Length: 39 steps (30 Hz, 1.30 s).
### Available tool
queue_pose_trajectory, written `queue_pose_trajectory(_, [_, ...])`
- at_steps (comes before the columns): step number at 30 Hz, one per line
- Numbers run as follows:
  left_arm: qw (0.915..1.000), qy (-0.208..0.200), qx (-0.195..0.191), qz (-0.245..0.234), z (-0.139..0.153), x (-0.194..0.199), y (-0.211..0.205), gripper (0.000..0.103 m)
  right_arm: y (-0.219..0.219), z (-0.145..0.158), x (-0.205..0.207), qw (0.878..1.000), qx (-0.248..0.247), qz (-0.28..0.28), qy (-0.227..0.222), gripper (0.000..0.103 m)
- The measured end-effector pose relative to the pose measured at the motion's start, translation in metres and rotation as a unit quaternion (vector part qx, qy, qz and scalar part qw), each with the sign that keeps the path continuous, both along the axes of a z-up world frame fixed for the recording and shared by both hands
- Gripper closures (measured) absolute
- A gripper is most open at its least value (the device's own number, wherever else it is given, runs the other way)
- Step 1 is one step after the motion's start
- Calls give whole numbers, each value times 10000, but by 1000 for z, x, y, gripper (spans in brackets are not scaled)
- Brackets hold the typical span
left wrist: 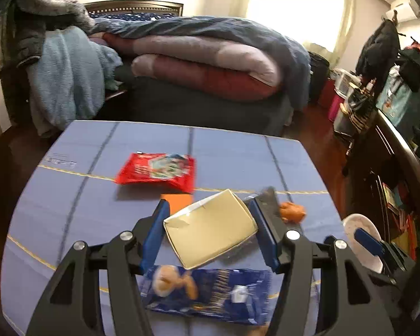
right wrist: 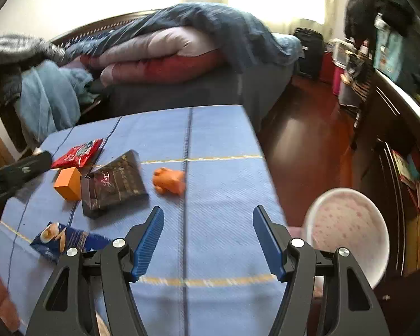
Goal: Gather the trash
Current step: 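Grasp the cream soap bar with left tool while right grasps orange toy, then carry soap bar and orange toy to the wastebasket and release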
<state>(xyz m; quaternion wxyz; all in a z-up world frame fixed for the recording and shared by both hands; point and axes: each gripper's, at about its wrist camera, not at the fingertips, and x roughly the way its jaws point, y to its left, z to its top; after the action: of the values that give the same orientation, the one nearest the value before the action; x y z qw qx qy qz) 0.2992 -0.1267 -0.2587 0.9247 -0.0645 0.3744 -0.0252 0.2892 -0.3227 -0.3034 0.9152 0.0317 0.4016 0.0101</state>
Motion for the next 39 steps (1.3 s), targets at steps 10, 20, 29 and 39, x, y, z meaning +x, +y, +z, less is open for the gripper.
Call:
queue_pose_trajectory(10, [9995, 34, -254, 158, -6, 7, 42, 44, 35, -23, 53, 9983, -366, 278, 347, 38])
queue_pose_trajectory(20, [9997, -105, -177, 125, 0, 4, 44, 44, 46, -26, 61, 9977, -352, 407, 411, 63])
queue_pose_trajectory(29, [9996, -283, -74, -31, 17, -14, 32, 44, 35, 8, 19, 9994, -255, 219, 46, 63])
queue_pose_trajectory(39, [9979, -524, -10, -368, 42, -39, 6, 44, 2, 46, -38, 9994, 60, -134, -305, 63])
